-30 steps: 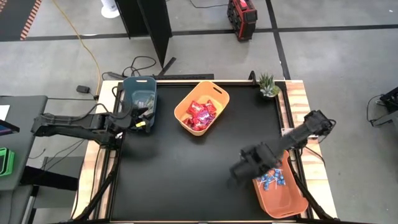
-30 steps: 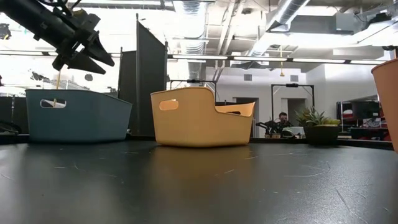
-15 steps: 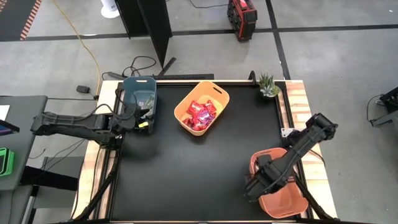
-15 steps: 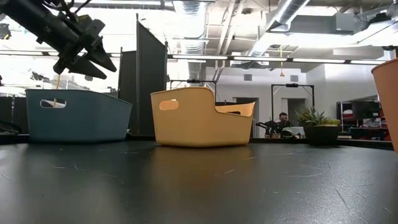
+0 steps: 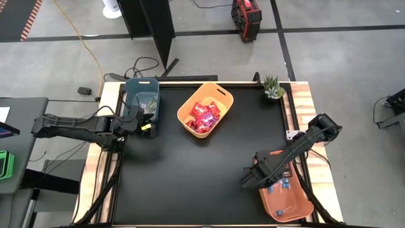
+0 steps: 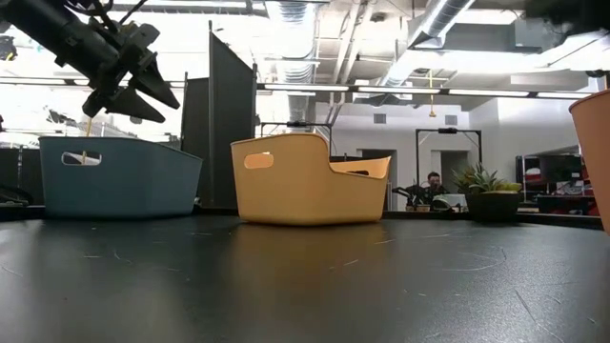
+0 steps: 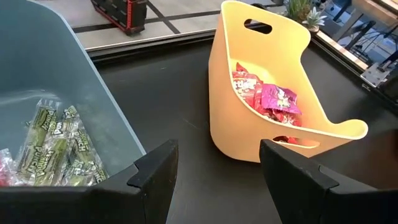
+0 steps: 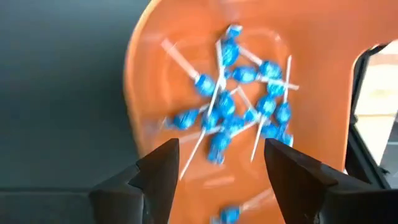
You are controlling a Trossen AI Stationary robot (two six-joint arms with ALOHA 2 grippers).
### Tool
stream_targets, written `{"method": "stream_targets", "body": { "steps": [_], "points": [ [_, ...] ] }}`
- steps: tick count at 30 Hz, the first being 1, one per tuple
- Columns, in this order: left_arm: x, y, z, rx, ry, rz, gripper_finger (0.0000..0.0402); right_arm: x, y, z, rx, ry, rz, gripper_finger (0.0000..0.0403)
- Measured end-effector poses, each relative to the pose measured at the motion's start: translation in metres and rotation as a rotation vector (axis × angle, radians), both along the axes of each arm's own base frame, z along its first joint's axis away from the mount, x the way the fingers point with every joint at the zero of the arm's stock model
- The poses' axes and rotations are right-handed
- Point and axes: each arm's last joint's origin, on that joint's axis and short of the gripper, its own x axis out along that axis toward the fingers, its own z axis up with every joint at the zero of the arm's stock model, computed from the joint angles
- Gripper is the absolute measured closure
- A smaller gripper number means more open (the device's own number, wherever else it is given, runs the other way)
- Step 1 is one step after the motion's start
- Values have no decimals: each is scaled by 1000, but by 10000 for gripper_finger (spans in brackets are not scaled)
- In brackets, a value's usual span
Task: Sort candy
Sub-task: Move the orange bin to the right side of the yellow bin
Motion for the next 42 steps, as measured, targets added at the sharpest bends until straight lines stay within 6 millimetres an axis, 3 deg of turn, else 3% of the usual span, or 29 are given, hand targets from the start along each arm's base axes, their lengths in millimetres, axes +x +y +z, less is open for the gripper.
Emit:
{"method": "stream_targets", "body": {
  "steps": [5, 11, 13, 21, 42],
  "points": [
    [0, 0, 0, -10, -2, -16, 182, -1, -11, -11, -97, 13, -58, 207],
    [0, 0, 0, -9, 0, -18, 182, -4, -15, -26, -94, 42, 0, 357],
    [0, 0, 0, -8, 1, -19, 182, -2, -15, -35, -71, 24, 28, 389],
    [0, 0, 0, 10, 17, -30, 182, 6, -34, -72, -20, -42, 14, 399],
    [0, 0, 0, -2, 6, -22, 182, 40, -127, -70, -134, -60, 143, 403]
  ]
}}
